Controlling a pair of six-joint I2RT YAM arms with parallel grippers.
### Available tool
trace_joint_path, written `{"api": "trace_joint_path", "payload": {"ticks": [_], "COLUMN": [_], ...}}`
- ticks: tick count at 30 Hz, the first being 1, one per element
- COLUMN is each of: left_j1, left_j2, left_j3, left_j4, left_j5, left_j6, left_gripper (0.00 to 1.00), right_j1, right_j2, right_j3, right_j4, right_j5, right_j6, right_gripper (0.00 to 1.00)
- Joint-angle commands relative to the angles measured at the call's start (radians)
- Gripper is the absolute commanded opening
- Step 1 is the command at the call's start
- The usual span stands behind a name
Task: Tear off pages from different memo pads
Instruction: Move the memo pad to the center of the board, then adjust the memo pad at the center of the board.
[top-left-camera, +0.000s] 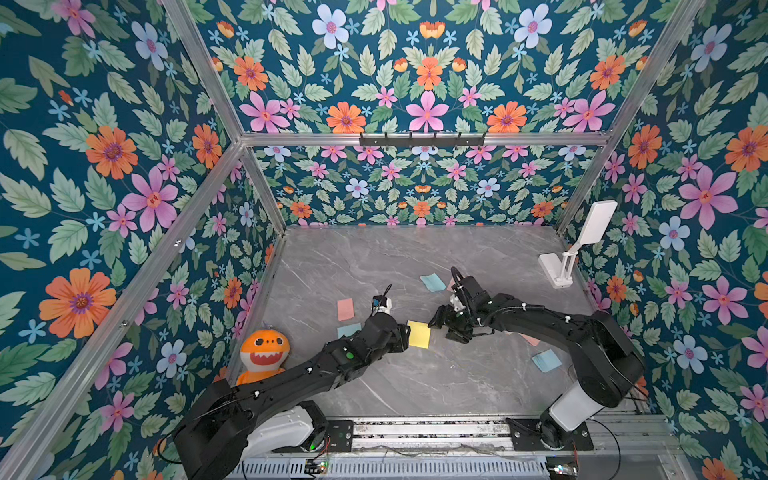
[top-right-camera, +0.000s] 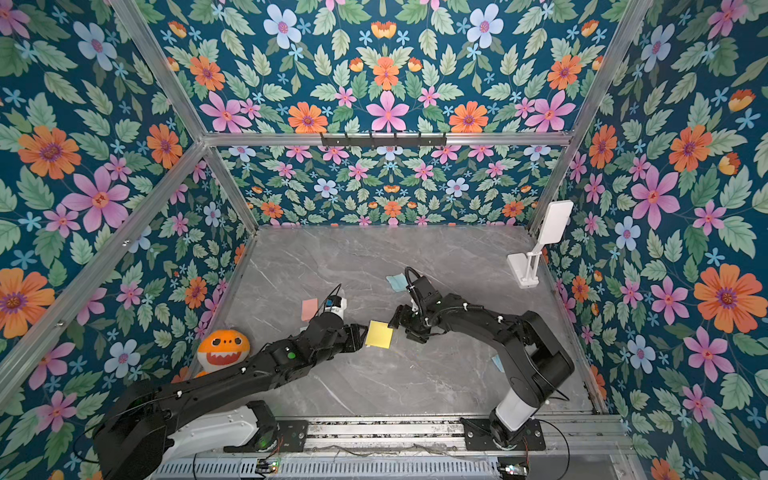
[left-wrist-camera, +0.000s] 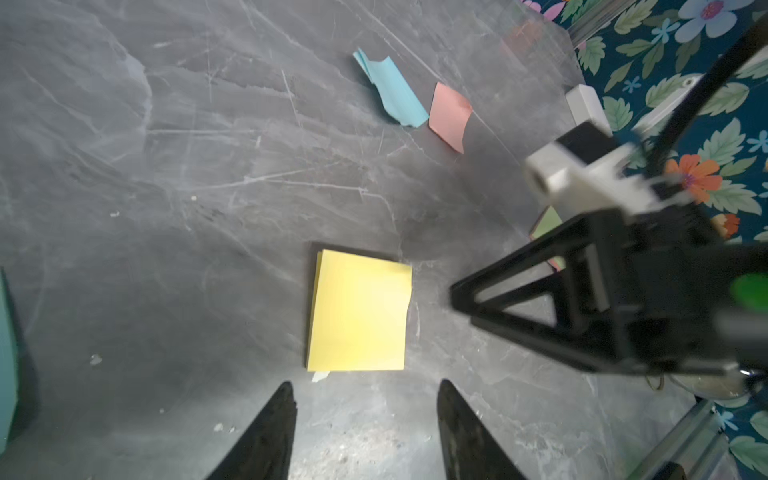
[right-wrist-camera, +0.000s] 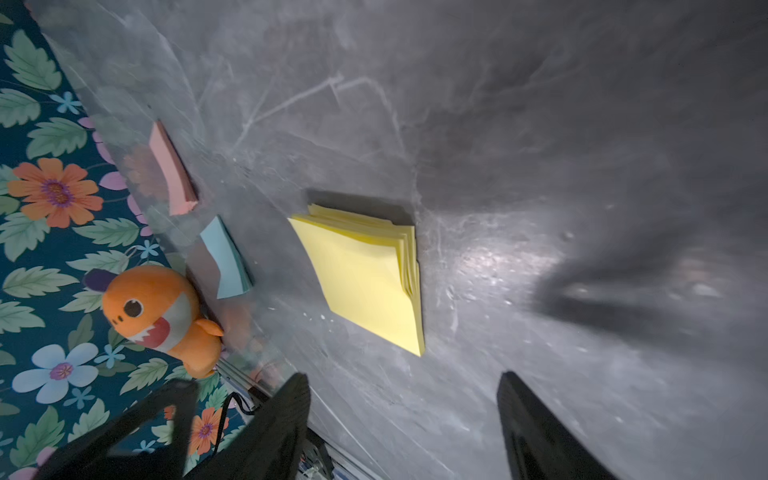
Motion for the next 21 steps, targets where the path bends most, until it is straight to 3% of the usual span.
{"api": "trace_joint_path", "payload": {"ticks": [1,8,16,21], "left_j1": [-0.008,-0.069,-0.083,-0.070], "left_j2": [0.018,0.170,0.324,0.308], "left_j3": [-0.042,-0.132,-0.120,-0.147], "left_j4": [0.052,0.368,0.415,0.392], "left_j5": [0.048,0.143,0.129,0.064], "left_j6": [-0.025,-0.129,-0.214,-0.267], "left_gripper": [0.56,0.54,0.52,0.50], "right_j1": [-0.043,-0.033,0.030,0.044], "right_j2": [-0.033,0.047,0.360,0.415], "right_j3": [-0.021,0.140,0.424,0.431], "right_j4": [-0.155,-0.164,-0.144,-0.113], "right_j5": [0.020,0.012,0.002,-0.045], "right_j6": [-0.124,-0.273,-0.308,-0.296], "right_gripper": [0.73,0.72,0.71,0.70]}}
